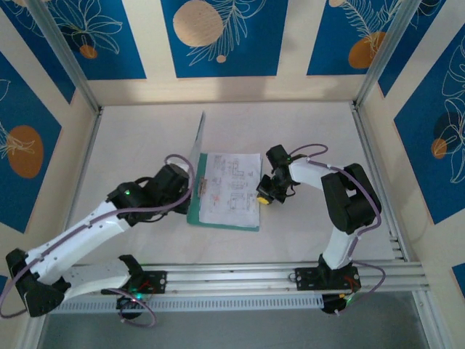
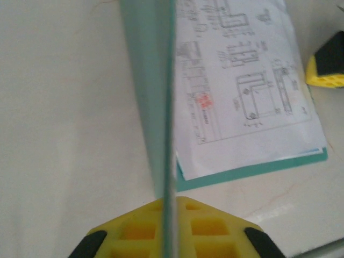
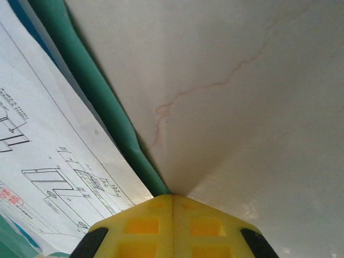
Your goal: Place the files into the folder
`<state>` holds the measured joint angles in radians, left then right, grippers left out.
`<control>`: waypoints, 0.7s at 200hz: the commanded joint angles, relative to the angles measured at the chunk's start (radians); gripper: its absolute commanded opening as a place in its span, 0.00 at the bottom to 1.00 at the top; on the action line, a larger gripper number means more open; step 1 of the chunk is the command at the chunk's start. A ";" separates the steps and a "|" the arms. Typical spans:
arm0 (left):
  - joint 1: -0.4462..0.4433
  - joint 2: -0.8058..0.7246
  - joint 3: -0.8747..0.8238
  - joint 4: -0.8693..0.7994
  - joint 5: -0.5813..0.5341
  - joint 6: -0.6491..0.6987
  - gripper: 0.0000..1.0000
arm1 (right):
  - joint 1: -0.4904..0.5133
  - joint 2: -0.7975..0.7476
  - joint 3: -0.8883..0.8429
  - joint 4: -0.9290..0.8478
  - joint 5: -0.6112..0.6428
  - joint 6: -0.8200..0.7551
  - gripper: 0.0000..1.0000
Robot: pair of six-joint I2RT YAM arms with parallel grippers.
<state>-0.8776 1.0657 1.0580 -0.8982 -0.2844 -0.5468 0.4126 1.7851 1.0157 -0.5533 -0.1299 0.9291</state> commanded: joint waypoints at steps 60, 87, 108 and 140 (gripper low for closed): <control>-0.196 0.193 -0.037 0.344 0.132 -0.118 0.43 | 0.002 0.042 -0.006 -0.032 0.072 -0.037 0.00; -0.236 0.261 -0.097 0.565 0.225 -0.177 0.52 | -0.010 -0.018 0.004 -0.076 0.120 -0.062 0.00; -0.242 0.303 -0.122 0.668 0.272 -0.229 0.54 | -0.029 -0.091 0.017 -0.131 0.170 -0.083 0.07; -0.229 0.257 -0.142 0.691 0.258 -0.257 0.64 | -0.081 -0.194 0.028 -0.232 0.270 -0.109 0.21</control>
<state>-1.1141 1.3735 0.9268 -0.3008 -0.0532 -0.7536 0.3656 1.6798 1.0260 -0.6704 0.0315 0.8558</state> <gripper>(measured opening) 0.613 0.178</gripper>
